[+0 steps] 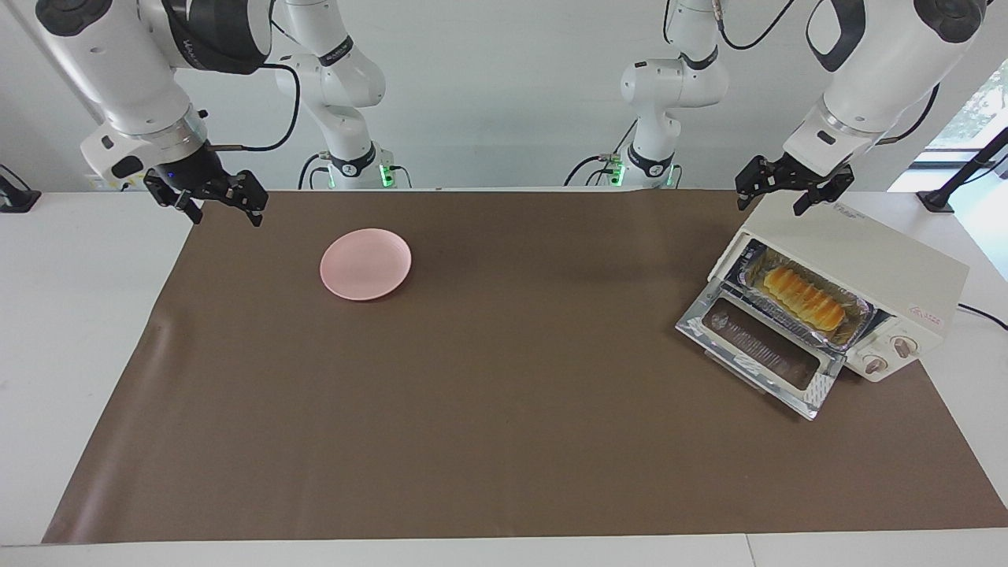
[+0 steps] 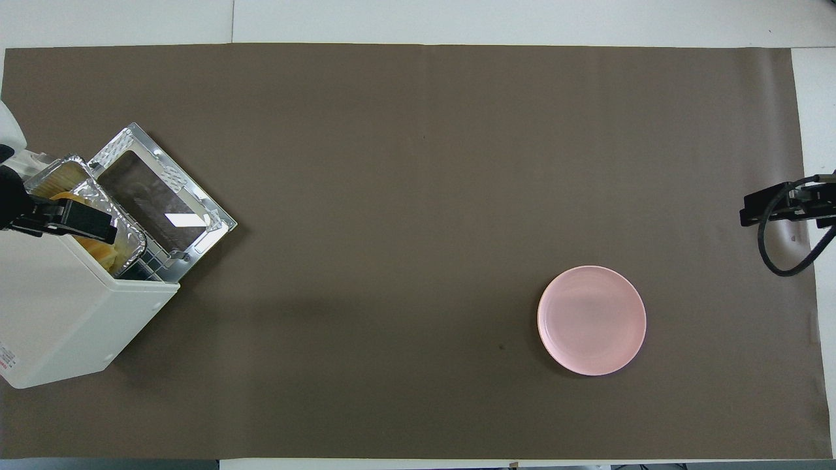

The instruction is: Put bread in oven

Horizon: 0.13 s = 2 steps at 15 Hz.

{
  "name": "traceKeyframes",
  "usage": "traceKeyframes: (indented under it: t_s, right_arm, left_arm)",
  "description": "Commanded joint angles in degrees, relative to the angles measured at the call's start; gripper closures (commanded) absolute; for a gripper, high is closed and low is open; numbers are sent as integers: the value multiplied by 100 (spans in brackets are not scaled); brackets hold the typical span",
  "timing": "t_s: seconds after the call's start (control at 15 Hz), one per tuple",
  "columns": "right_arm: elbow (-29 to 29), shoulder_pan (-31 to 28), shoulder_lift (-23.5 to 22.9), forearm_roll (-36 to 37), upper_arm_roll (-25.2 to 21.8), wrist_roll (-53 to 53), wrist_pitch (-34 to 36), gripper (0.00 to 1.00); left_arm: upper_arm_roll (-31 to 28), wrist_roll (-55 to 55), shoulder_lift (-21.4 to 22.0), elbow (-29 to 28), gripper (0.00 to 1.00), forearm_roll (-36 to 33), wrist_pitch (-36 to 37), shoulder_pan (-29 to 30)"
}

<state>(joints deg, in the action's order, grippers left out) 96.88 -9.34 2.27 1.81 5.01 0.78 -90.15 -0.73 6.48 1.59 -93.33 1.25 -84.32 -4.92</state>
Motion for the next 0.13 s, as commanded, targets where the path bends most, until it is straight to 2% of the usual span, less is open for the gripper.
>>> traceKeyframes:
  t_s: [0.0,0.07]
  right_arm:
    - [103,-50,98,38,44,98,15,0]
    - [103,-50,98,38,44,98,15,0]
  left_arm:
    - [82,29,43,-71,0,-90,-67,70]
    - [82,20,43,-71,0,-90,-67,70]
